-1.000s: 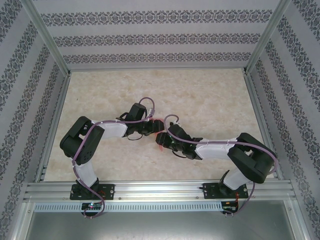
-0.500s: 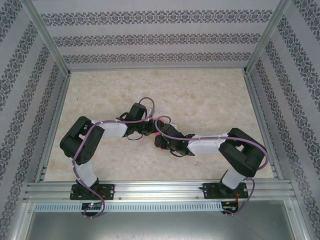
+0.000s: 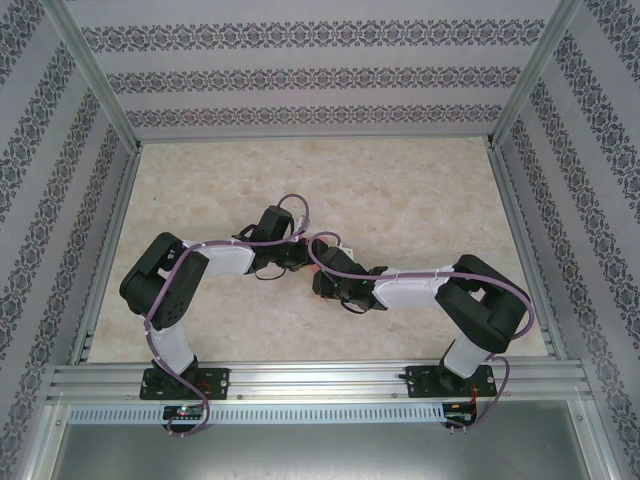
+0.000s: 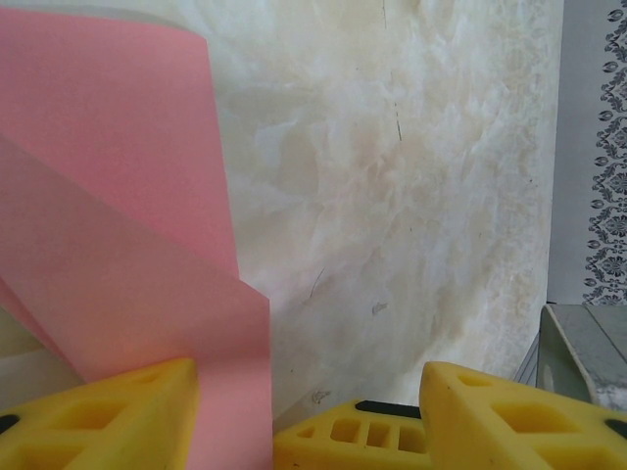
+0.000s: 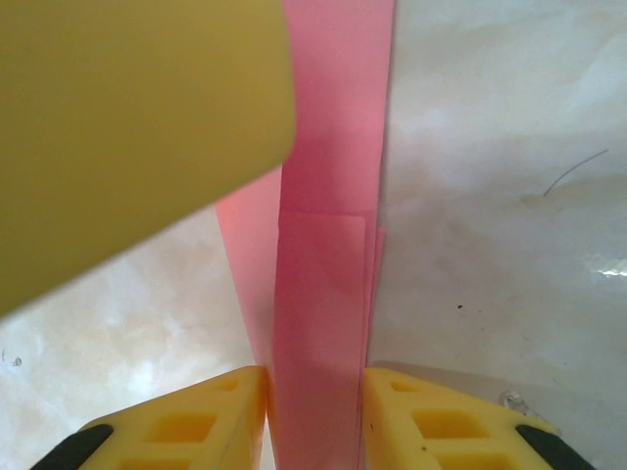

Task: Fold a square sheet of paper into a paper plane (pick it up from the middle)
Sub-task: Fold the wing for the fifth time at the center of the table.

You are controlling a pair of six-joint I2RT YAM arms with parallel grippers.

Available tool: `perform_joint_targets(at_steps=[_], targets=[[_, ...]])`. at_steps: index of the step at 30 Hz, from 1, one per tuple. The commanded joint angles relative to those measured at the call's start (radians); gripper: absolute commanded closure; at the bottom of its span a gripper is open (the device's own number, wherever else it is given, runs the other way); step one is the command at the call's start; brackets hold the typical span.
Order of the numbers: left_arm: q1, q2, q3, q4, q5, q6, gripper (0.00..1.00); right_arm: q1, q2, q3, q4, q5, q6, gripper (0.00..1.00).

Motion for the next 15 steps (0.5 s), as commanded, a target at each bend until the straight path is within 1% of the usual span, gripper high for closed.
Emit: perform_joint_targets(at_steps=[1, 9, 15], targets=[[-0.005, 0.004, 0.032, 0.043, 0.008, -0.003, 0.38, 0.012, 0.027, -0.008, 0.032, -0.003, -0.003, 0.70], [-0.005, 0.004, 0.038, 0.036, 0.010, 0.003, 0.37, 0.000, 0.014, -0.036, 0.084, -0.028, 0.010, 0.75], [-0.005, 0.016, 0.045, 0.052, 0.041, -0.005, 0.37, -0.014, 0.008, -0.066, 0.118, -0.042, 0.025, 0.78]])
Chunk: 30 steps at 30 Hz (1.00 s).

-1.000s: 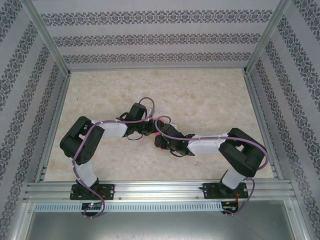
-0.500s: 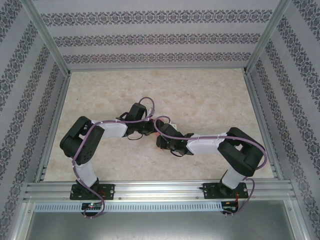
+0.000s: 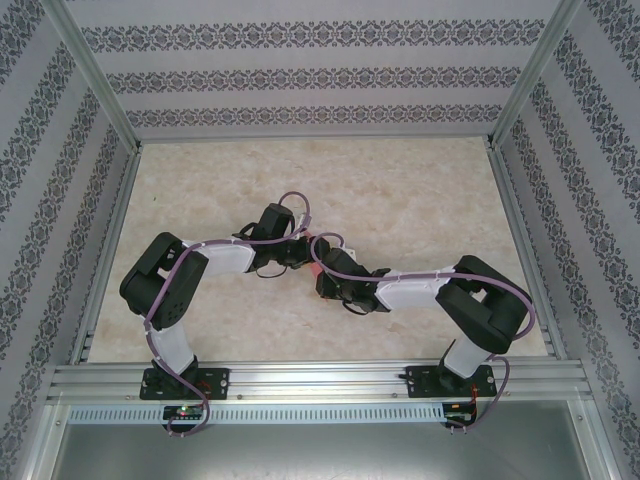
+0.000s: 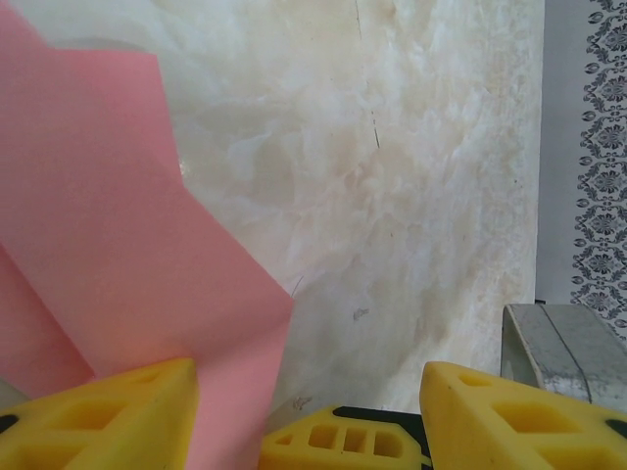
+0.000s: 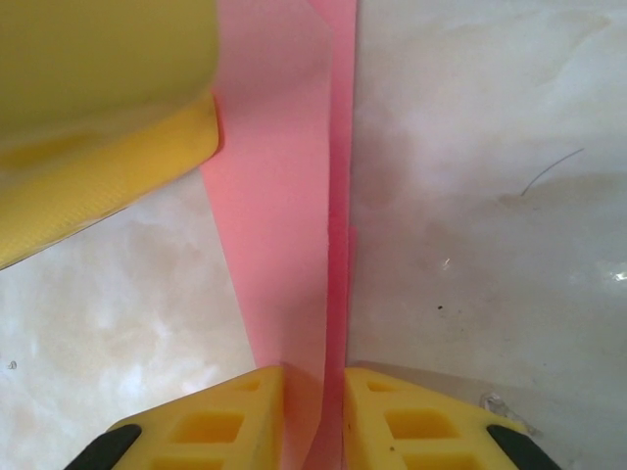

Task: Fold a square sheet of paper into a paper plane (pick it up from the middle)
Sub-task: Fold the wing for the fifth time at the center of the table.

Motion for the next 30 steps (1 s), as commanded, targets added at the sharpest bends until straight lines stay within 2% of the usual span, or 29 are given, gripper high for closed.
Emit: perform_joint_targets(at_steps=[1, 7, 15, 30], targets=[[-0.005, 0.021, 0.032, 0.052, 0.034, -0.006, 0.37, -0.011, 0.015, -0.032, 0.071, -0.045, 0.019, 0.78], [-0.005, 0.032, 0.024, 0.087, 0.071, -0.029, 0.37, -0.026, 0.036, -0.051, 0.118, -0.090, 0.027, 0.79], [-0.004, -0.030, -0.005, 0.111, 0.047, -0.066, 0.37, -0.033, 0.066, -0.060, 0.156, -0.115, 0.040, 0.79], [-0.003, 0.042, 0.020, 0.258, 0.111, -0.181, 0.36, -0.037, 0.075, -0.065, 0.161, -0.114, 0.045, 0.78]])
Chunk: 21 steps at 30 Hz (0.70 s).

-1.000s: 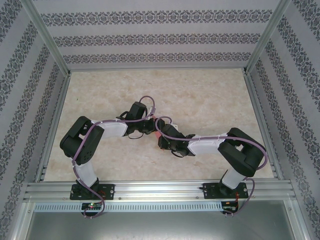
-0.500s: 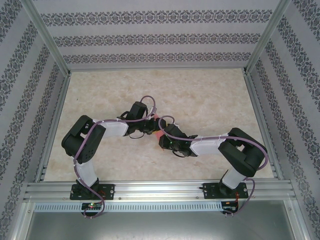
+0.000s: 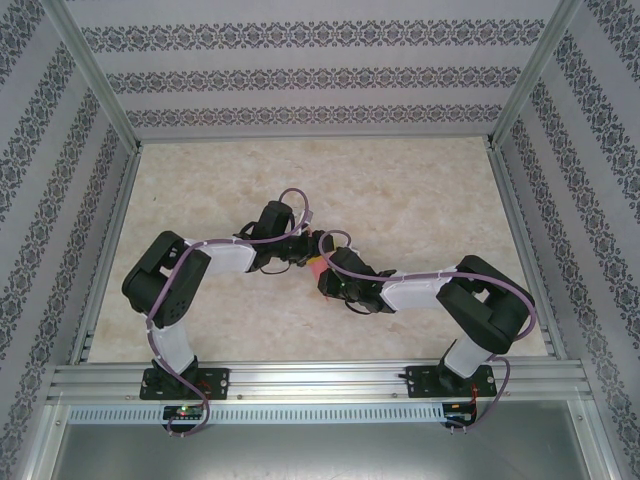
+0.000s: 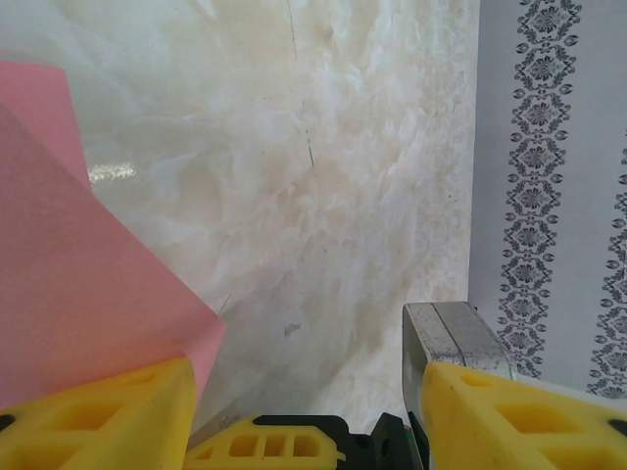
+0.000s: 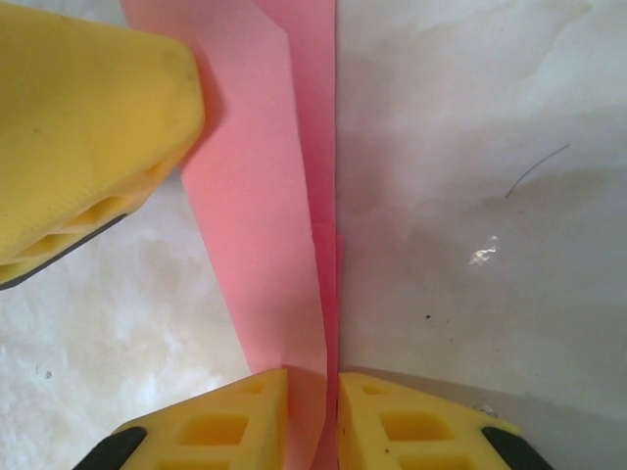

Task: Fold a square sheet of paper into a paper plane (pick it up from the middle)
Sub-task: Fold the wing for the fifth time at the center of the table.

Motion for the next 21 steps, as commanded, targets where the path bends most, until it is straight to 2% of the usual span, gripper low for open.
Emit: perform_joint_targets(at_steps=[1, 8, 12, 21], targets=[[-0.003, 0.028, 0.019, 0.147, 0.049, -0.052, 0.36, 0.001, 0.079, -0.015, 0.065, -0.044, -0.005, 0.78], [-0.005, 0.015, 0.020, 0.192, 0.061, -0.083, 0.36, 0.001, 0.074, -0.016, 0.060, -0.043, -0.007, 0.78], [-0.005, -0.014, 0.048, 0.104, 0.033, -0.033, 0.34, 0.000, 0.073, -0.021, 0.067, -0.040, -0.007, 0.79], [-0.007, 0.027, 0.041, 0.223, 0.050, -0.110, 0.34, 0.001, 0.080, -0.025, 0.081, -0.041, 0.001, 0.79]])
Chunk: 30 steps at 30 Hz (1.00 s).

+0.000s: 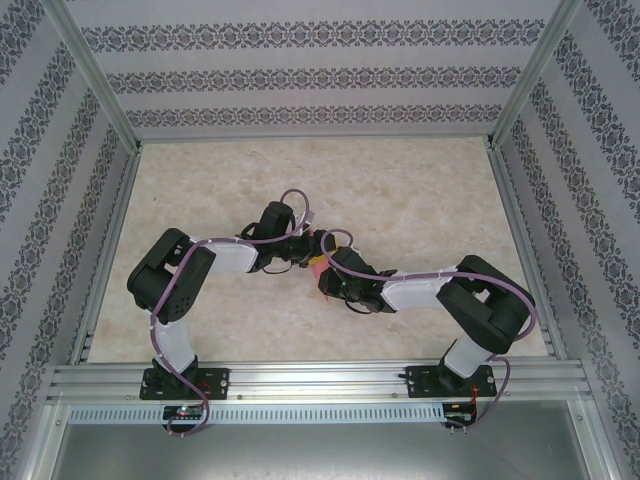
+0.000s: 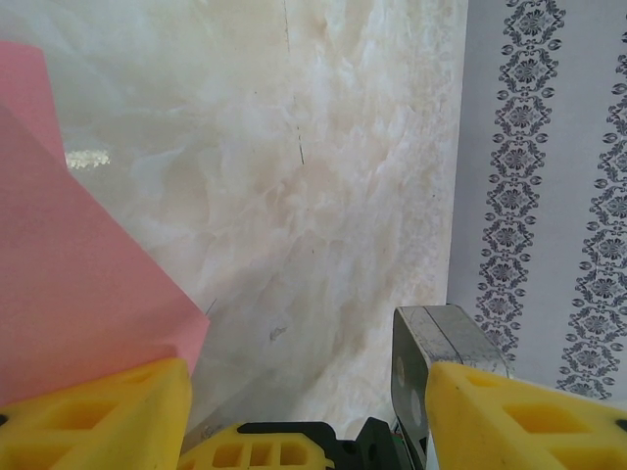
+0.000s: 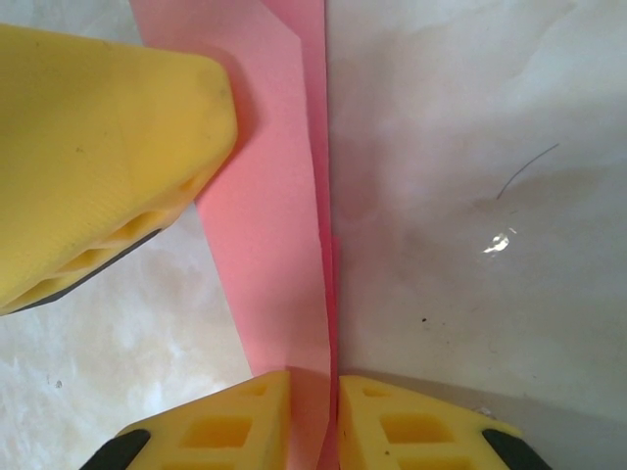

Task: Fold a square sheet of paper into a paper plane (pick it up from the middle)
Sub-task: Fold the wing for the fifth time at the center of the table.

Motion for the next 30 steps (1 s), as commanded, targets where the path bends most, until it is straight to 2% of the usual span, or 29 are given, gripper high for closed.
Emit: perform_joint_targets(at_steps=[1, 6, 11, 13, 21, 30], targets=[[-0.007, -0.010, 0.039, 0.164, 0.012, -0.047, 0.34, 0.005, 0.080, -0.021, 0.072, -0.032, -0.027, 0.79], [-0.006, -0.060, 0.023, 0.093, -0.087, -0.049, 0.35, 0.006, 0.083, -0.028, 0.090, -0.029, -0.021, 0.79], [-0.006, -0.088, 0.017, 0.013, -0.196, -0.054, 0.46, 0.005, 0.096, -0.027, 0.108, -0.028, -0.012, 0.79], [-0.006, -0.098, 0.000, 0.018, -0.230, -0.073, 0.46, 0.005, 0.102, -0.027, 0.116, -0.029, -0.010, 0.80], [-0.006, -0.086, 0.018, 0.023, -0.193, -0.092, 0.48, 0.006, 0.108, -0.025, 0.120, -0.027, -0.007, 0.80], [-0.030, -0.007, 0.067, 0.000, -0.133, -0.118, 0.45, 0.006, 0.106, -0.031, 0.134, -0.020, -0.002, 0.79]])
